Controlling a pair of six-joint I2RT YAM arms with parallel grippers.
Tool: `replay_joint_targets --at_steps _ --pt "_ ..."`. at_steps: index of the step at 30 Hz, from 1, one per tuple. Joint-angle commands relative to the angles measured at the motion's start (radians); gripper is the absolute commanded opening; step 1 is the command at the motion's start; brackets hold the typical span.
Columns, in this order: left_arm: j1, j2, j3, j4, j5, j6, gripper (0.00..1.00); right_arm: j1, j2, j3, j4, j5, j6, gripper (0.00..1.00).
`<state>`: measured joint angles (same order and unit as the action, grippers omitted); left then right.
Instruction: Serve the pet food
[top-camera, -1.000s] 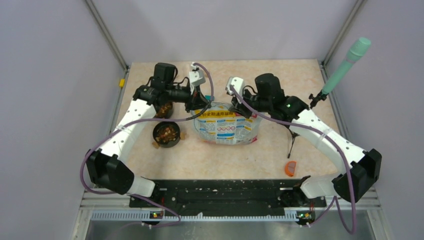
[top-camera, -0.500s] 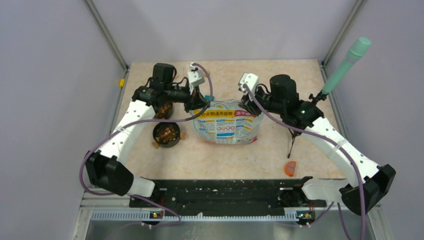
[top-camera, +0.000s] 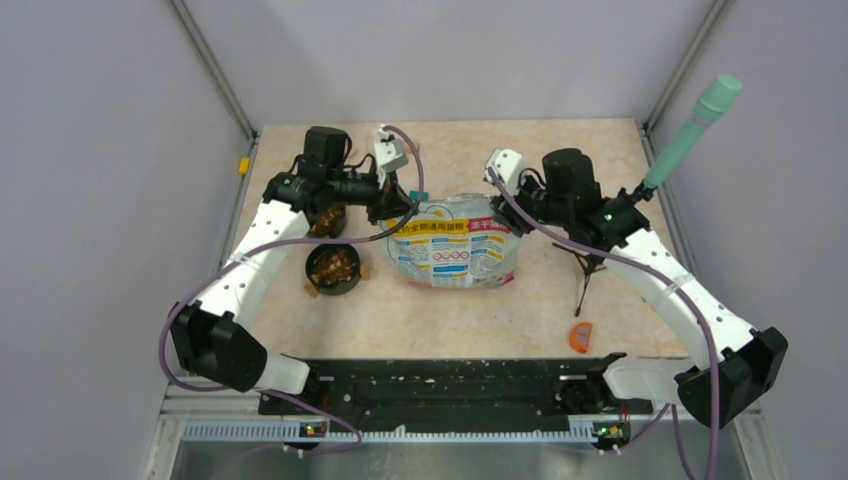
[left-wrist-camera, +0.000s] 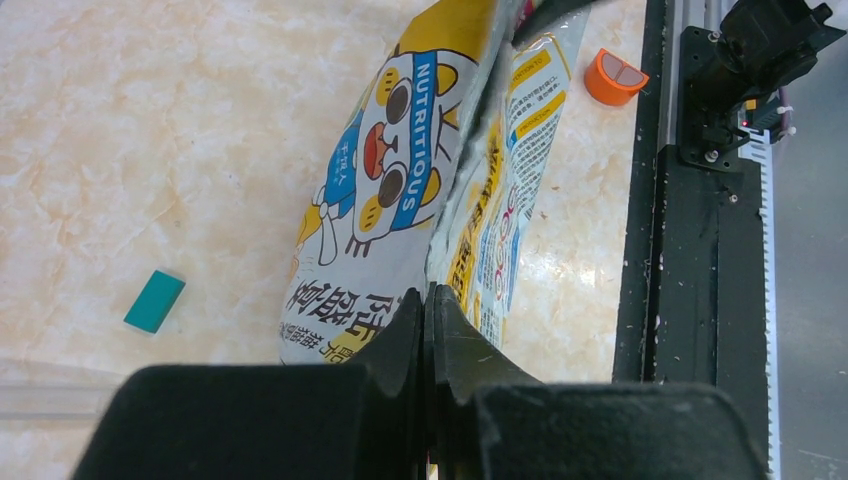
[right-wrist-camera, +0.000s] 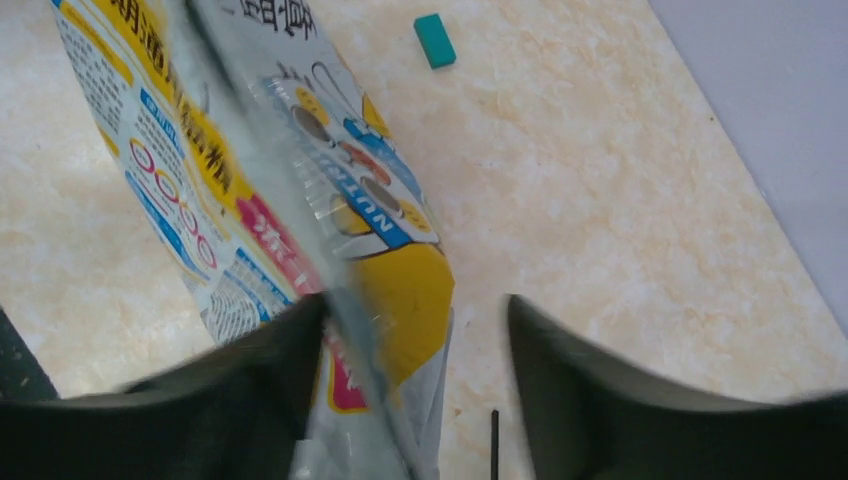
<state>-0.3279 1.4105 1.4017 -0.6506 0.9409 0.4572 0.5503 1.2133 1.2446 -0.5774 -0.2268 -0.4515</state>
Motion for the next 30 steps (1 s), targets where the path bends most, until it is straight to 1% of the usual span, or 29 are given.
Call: replay_joint_targets --at_steps 1,2,4,5,6,7,8,9,10,12,14,15,16,17,18,19,20,24,28,29,30 --pt "0.017 -0.047 0.015 0.034 -0.027 -0.005 0.00 -0.009 0.004 0.027 -0.051 -0.006 -0.043 0.02" --pt "0.018 -0.046 0.016 0.030 -0.031 -0.004 0.00 -0.010 -0.001 0.023 -0.045 0.001 -0.034 0.00" --pt "0.017 -0.041 0.027 0.007 -0.039 0.001 0.00 -0.011 -0.015 0.020 -0.037 -0.011 -0.031 0.00" --pt "0.018 -0.037 0.035 -0.009 -0.055 -0.005 0.07 -0.013 -0.022 0.019 -0.028 -0.014 -0.027 0.00" --pt "0.018 -0.034 0.042 -0.024 -0.080 -0.013 0.27 -0.017 -0.030 0.019 -0.024 -0.019 -0.023 0.00" --pt "0.017 -0.032 0.048 -0.038 -0.110 -0.025 0.56 -0.023 -0.037 0.019 -0.019 -0.029 -0.021 0.00" --pt "0.017 -0.034 0.043 -0.041 -0.144 -0.038 0.77 -0.027 -0.045 0.021 -0.014 -0.035 -0.018 0.00" --pt "0.017 -0.042 0.036 -0.041 -0.170 -0.044 0.86 -0.031 -0.050 0.021 -0.011 -0.043 -0.014 0.00" --pt "0.017 -0.052 0.026 -0.040 -0.186 -0.042 0.89 -0.033 -0.054 0.023 -0.009 -0.045 -0.011 0.00" --pt "0.017 -0.075 0.004 -0.041 -0.193 -0.020 0.90 -0.035 -0.054 0.029 -0.013 -0.050 -0.012 0.00" --pt "0.017 -0.084 -0.010 -0.042 -0.181 -0.001 0.89 -0.035 -0.055 0.032 -0.015 -0.056 -0.011 0.00" --pt "0.017 -0.082 -0.015 -0.046 -0.172 0.005 0.86 -0.035 -0.055 0.033 -0.015 -0.059 -0.011 0.00" --pt "0.017 -0.078 -0.014 -0.052 -0.155 0.012 0.81 -0.035 -0.054 0.034 -0.015 -0.065 -0.011 0.00" --pt "0.018 -0.068 -0.012 -0.060 -0.137 0.017 0.70 -0.035 -0.054 0.036 -0.017 -0.070 -0.013 0.00" --pt "0.018 -0.058 -0.006 -0.071 -0.117 0.018 0.47 -0.035 -0.053 0.038 -0.017 -0.075 -0.013 0.00" --pt "0.017 -0.046 0.002 -0.078 -0.100 0.017 0.19 -0.035 -0.053 0.039 -0.017 -0.078 -0.013 0.00" --pt "0.017 -0.035 0.009 -0.085 -0.089 0.014 0.00 -0.035 -0.053 0.041 -0.016 -0.084 -0.013 0.00" --pt "0.018 -0.031 0.017 -0.082 -0.103 0.017 0.00 -0.035 -0.044 0.062 -0.052 -0.115 -0.023 0.00" --pt "0.020 -0.063 -0.007 -0.035 -0.112 0.018 0.00 -0.036 -0.035 0.063 -0.075 -0.120 -0.019 0.00" --pt "0.020 -0.067 -0.011 -0.027 -0.109 0.015 0.00 -0.035 -0.031 0.061 -0.068 -0.126 -0.013 0.13" --pt "0.020 -0.070 -0.013 -0.018 -0.107 0.010 0.00 -0.035 -0.024 0.060 -0.058 -0.137 -0.010 0.43"
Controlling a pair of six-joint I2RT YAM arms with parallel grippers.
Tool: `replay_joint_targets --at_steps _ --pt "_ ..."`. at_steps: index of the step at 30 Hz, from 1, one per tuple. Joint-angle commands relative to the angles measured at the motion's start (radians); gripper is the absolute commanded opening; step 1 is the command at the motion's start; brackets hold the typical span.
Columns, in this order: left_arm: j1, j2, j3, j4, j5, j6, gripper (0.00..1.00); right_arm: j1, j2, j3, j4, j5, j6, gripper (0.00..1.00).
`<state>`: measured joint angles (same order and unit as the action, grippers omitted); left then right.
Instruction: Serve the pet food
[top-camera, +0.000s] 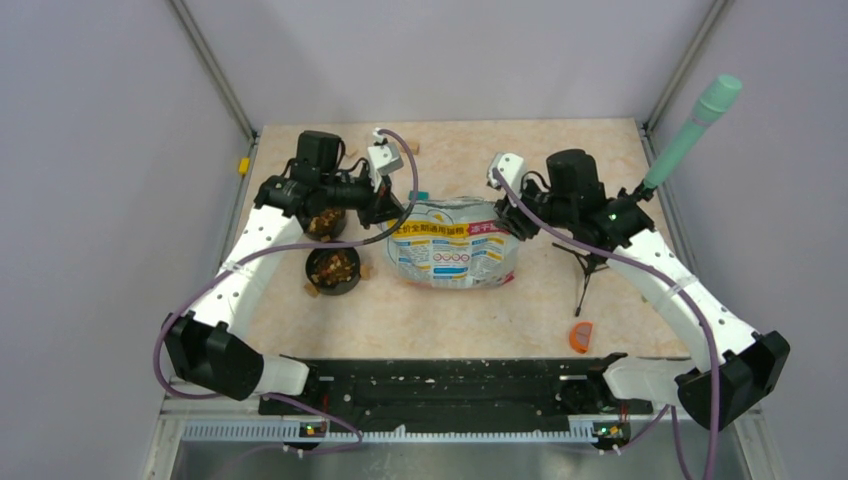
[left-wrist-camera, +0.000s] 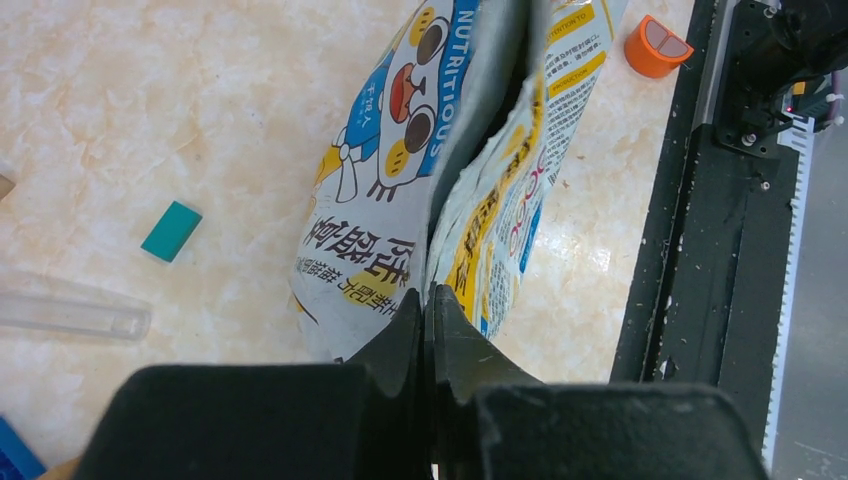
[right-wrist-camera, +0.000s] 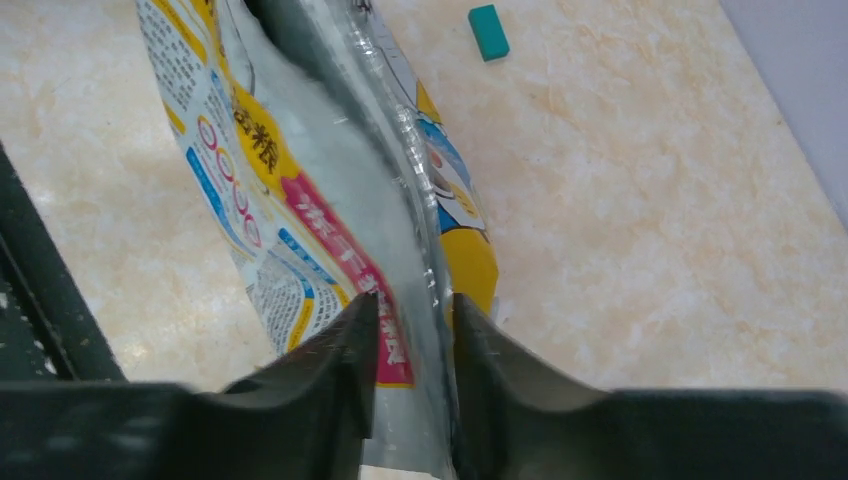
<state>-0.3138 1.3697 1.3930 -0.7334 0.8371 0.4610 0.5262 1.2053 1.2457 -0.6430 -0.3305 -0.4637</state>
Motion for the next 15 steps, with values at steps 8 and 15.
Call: replay_joint_targets --at_steps 8,15 --pt "0.005 -0.017 0.007 0.105 0.009 -0.022 0.00 0.007 0.110 0.132 0.094 -0.122 0.078 0.69" --pt "0.005 -0.017 0.002 0.147 0.005 -0.053 0.00 0.117 0.251 0.227 0.055 -0.184 0.045 0.69"
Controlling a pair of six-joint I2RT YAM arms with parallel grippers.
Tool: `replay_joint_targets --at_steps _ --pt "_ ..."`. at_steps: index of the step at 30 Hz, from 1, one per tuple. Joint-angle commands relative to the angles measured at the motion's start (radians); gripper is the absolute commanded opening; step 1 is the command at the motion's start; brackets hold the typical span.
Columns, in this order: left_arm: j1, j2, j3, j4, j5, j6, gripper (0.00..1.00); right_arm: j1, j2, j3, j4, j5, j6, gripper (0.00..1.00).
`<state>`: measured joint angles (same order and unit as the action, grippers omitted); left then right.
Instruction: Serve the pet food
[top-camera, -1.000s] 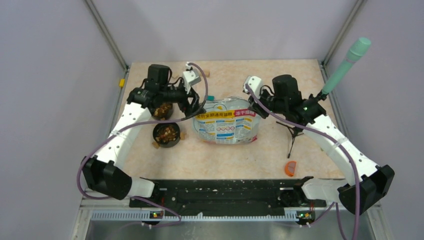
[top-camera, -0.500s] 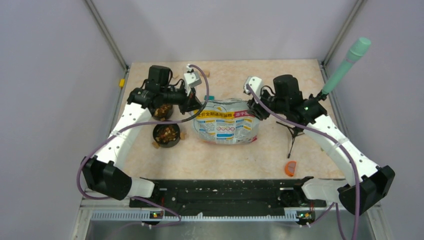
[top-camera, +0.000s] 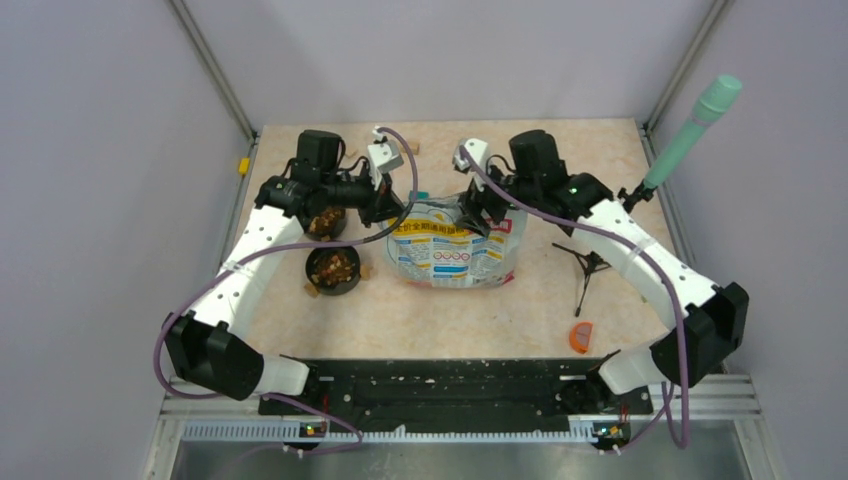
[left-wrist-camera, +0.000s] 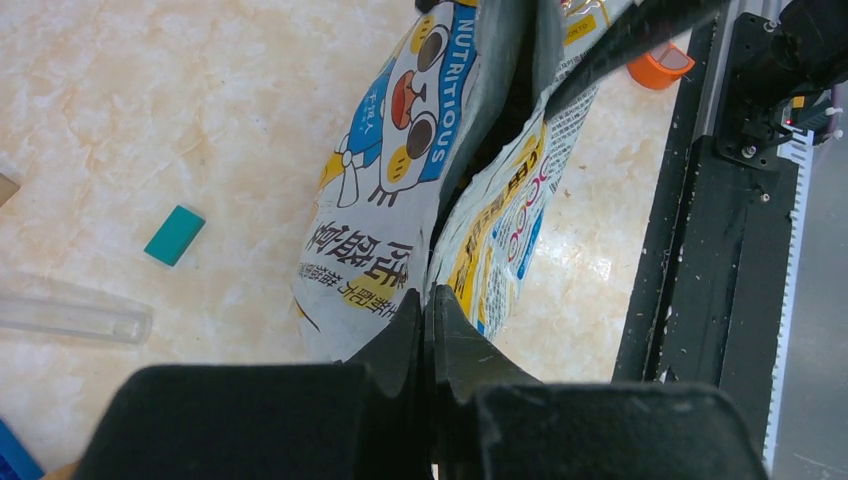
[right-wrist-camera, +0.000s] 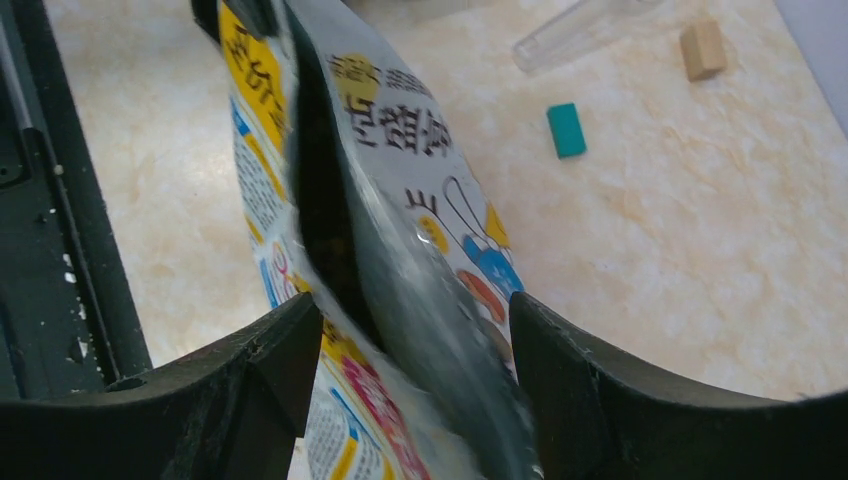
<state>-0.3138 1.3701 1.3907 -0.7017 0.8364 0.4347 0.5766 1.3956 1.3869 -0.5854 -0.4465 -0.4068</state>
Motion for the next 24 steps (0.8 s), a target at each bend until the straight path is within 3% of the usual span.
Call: replay_joint_targets --at_steps 1,3,4,6,11,12,13,14,15,16,22,23,24 --pt "0.005 -0.017 0.005 0.120 0.006 -0.029 0.00 0.077 0.073 0.095 -0.012 -0.069 -0.011 0.69" --pt "0.005 -0.017 0.004 0.129 0.002 -0.035 0.00 0.089 0.082 0.096 -0.016 -0.067 -0.009 0.66" --pt "0.006 -0.016 0.004 0.129 0.002 -0.037 0.00 0.091 0.080 0.088 -0.009 -0.061 -0.007 0.60" --pt "0.005 -0.017 0.003 0.131 -0.001 -0.038 0.00 0.091 0.062 0.065 0.022 -0.031 -0.001 0.00" --pt "0.007 -0.013 0.002 0.143 0.000 -0.044 0.00 0.091 0.004 0.019 0.105 -0.012 0.015 0.00" --pt "0.007 -0.013 0.001 0.145 0.002 -0.045 0.00 0.091 0.010 0.026 0.110 -0.018 0.024 0.06" --pt "0.007 -0.014 0.003 0.149 0.003 -0.047 0.00 0.091 0.022 0.036 0.108 -0.035 0.030 0.36" --pt "0.007 -0.013 0.004 0.152 0.004 -0.047 0.00 0.095 0.040 0.050 0.099 -0.051 0.031 0.61" --pt "0.007 -0.011 0.007 0.154 0.004 -0.047 0.00 0.102 0.060 0.062 0.093 -0.051 0.032 0.72" --pt "0.007 -0.011 0.009 0.154 0.006 -0.047 0.00 0.112 0.082 0.072 0.088 -0.040 0.032 0.76" --pt "0.009 -0.011 0.018 0.153 0.012 -0.047 0.00 0.136 0.153 0.087 0.142 -0.035 0.051 0.77" --pt "0.010 -0.012 0.017 0.152 0.013 -0.048 0.00 0.138 0.161 0.088 0.156 -0.039 0.066 0.73" --pt "0.010 -0.012 0.015 0.150 0.013 -0.048 0.00 0.138 0.166 0.087 0.171 -0.049 0.078 0.61"
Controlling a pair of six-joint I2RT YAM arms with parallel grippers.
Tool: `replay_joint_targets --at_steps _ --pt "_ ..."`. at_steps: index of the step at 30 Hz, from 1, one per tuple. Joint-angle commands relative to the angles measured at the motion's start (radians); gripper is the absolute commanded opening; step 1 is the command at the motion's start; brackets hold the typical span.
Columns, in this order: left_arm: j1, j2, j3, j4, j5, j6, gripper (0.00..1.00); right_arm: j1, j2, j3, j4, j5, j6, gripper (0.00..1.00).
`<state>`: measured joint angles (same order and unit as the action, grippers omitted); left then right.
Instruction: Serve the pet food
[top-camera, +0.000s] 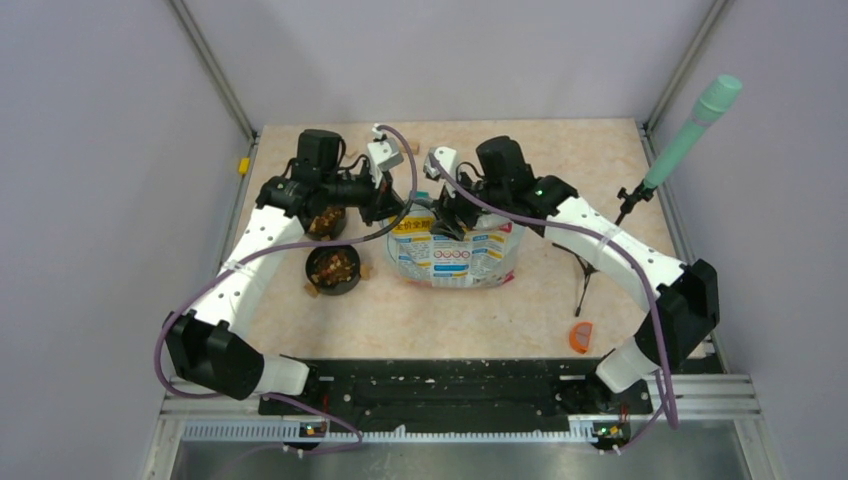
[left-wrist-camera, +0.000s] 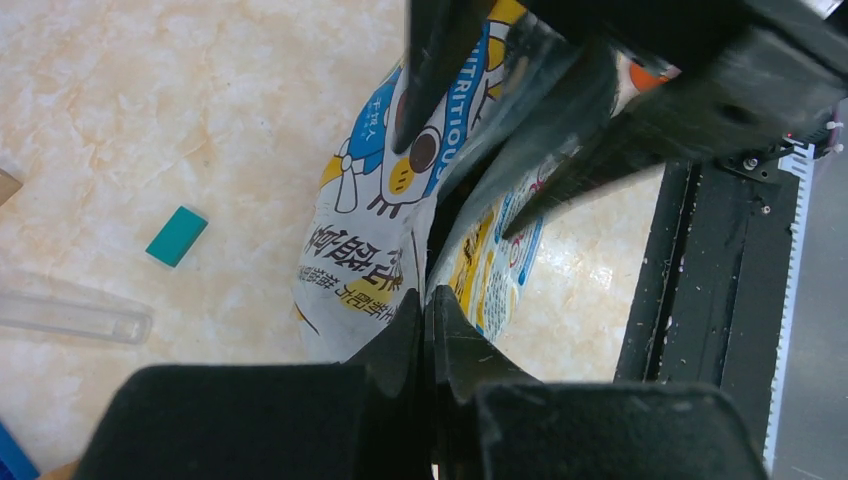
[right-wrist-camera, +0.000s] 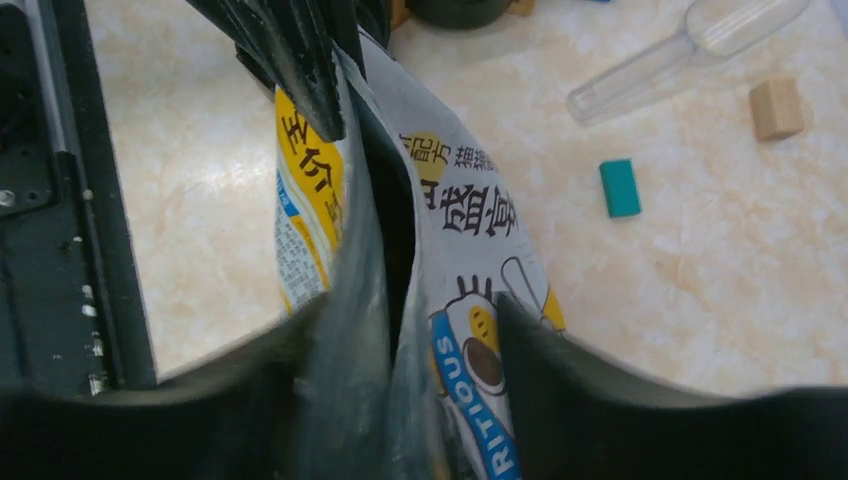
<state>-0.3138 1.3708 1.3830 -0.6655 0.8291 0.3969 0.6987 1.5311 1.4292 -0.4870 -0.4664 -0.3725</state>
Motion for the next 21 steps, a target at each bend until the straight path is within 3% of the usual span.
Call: replay_joint_targets --at_steps 1,2,9,15,17,19,21 --pt "0.010 -0.015 0.020 0.114 0.022 -0.011 0.00 0.016 0.032 0.044 0.085 -0.044 0.048 0.27" --pt "0.011 -0.016 0.017 0.111 0.022 -0.012 0.00 0.016 0.030 0.042 0.102 -0.039 0.062 0.01" --pt "0.021 -0.056 -0.015 0.066 -0.030 0.010 0.00 0.016 -0.111 -0.083 0.268 0.032 0.116 0.00" --pt "0.022 -0.077 -0.022 0.011 -0.079 0.012 0.01 0.016 -0.136 -0.064 0.197 0.037 0.103 0.00" --pt "0.022 -0.072 -0.022 -0.004 -0.085 0.006 0.23 0.016 -0.140 -0.064 0.190 0.031 0.102 0.00" --pt "0.022 -0.059 -0.021 -0.031 -0.081 0.017 0.53 0.016 -0.145 -0.068 0.193 0.028 0.105 0.00" --pt "0.022 -0.048 -0.020 -0.049 -0.070 0.017 0.65 0.016 -0.149 -0.068 0.193 0.022 0.106 0.00"
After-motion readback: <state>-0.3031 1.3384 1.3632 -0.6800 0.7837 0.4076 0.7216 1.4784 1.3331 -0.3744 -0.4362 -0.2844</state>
